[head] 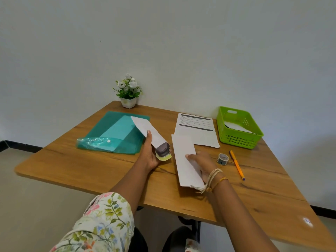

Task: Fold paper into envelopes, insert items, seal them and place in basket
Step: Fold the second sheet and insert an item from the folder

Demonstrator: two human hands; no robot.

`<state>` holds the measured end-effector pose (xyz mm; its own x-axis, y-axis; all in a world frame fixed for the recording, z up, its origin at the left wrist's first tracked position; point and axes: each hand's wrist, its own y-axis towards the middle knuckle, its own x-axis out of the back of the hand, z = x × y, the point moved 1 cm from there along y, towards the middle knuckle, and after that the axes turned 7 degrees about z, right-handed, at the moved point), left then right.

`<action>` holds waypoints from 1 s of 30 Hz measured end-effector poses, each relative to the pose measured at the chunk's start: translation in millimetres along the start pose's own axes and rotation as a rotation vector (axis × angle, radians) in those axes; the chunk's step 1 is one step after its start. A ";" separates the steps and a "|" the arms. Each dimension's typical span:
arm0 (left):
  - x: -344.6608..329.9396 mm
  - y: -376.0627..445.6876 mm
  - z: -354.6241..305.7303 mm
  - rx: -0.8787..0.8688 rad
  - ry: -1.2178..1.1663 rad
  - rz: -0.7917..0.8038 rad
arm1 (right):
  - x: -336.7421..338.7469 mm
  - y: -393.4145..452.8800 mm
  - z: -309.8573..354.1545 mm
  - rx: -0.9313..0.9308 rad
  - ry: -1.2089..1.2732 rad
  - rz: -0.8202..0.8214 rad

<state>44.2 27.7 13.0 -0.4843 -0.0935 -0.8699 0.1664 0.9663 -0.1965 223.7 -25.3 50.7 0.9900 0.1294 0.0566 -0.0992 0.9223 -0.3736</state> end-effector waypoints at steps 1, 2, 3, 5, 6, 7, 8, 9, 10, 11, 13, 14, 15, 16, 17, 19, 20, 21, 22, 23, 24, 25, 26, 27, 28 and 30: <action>2.3 0.3 0.2 0.000 -0.041 0.032 | 2.4 -2.0 -0.2 -0.063 0.075 0.088; 4.9 0.6 -0.7 -0.003 -0.059 0.053 | 5.0 -4.0 -0.9 -0.117 0.114 0.183; 7.4 1.4 -1.7 -0.008 -0.059 0.071 | 7.4 -6.2 -1.4 -0.146 0.142 0.280; 8.5 2.0 -4.2 -0.011 -0.030 0.058 | 9.6 -8.0 -5.0 -0.149 0.187 0.483; 7.7 1.7 -5.4 0.000 -0.013 0.038 | 8.2 -9.0 -7.0 -0.149 0.204 0.576; 6.5 1.3 -5.8 0.021 -0.005 0.016 | 5.9 -9.5 -9.0 -0.163 0.212 0.653; 5.3 1.6 -6.4 0.045 0.013 -0.003 | 3.5 -9.3 -11.3 -0.182 0.210 0.700; 4.5 1.1 -7.1 0.062 0.035 -0.013 | 0.7 -8.4 -13.3 -0.206 0.217 0.722; 4.9 1.6 -7.2 0.064 0.059 -0.019 | -1.7 -6.9 -15.3 -0.230 0.240 0.724; 5.1 1.5 -6.5 0.056 0.069 -0.020 | -3.3 -5.0 -17.3 -0.249 0.275 0.714; 8.2 2.1 -4.9 0.027 0.069 -0.011 | -4.1 -1.7 -20.1 -0.272 0.354 0.675; 9.9 2.6 -4.8 0.017 0.068 -0.008 | -3.8 -0.4 -21.3 -0.282 0.388 0.661; 10.8 2.7 -5.0 0.013 0.067 -0.004 | -4.1 -0.2 -21.5 -0.292 0.410 0.651; 11.7 2.8 -5.5 0.017 0.068 0.004 | -3.9 -0.3 -21.3 -0.296 0.419 0.640; 11.9 2.1 -5.7 0.026 0.066 0.015 | -4.1 -0.9 -20.7 -0.294 0.416 0.629; 13.0 2.1 -5.9 0.036 0.061 0.027 | -4.6 -2.2 -19.7 -0.269 0.375 0.599; 12.8 1.5 -5.9 0.035 0.059 0.027 | -4.8 -2.3 -19.4 -0.252 0.344 0.578; 11.5 0.6 -6.2 0.031 0.060 0.023 | -5.1 -2.4 -18.8 -0.239 0.311 0.553; 11.3 0.5 -6.1 0.026 0.063 0.021 | -5.1 -1.2 -18.8 -0.226 0.279 0.522; 11.3 0.8 -6.0 0.024 0.065 0.019 | -5.2 -0.6 -18.6 -0.221 0.256 0.491; 11.1 0.8 -6.1 0.025 0.059 0.019 | -4.8 0.6 -18.9 -0.220 0.243 0.468; 11.2 0.8 -6.2 0.025 0.053 0.015 | -4.9 0.8 -18.5 -0.223 0.243 0.458; 11.9 1.4 -6.2 0.022 0.047 0.011 | -4.8 0.1 -18.1 -0.225 0.251 0.455; 12.6 1.8 -6.3 0.017 0.048 0.005 | -4.7 -1.1 -17.6 -0.229 0.261 0.452; 13.2 2.3 -6.3 0.015 0.053 0.002 | -4.2 -1.8 -17.9 -0.233 0.266 0.445; 13.4 2.0 -5.9 0.016 0.070 0.006 | -2.7 -2.5 -19.0 -0.241 0.267 0.418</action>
<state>33.0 29.7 3.6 -0.5424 -0.0702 -0.8372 0.1830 0.9627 -0.1993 223.2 -34.9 33.9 0.8651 0.3411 -0.3676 -0.4950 0.6987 -0.5166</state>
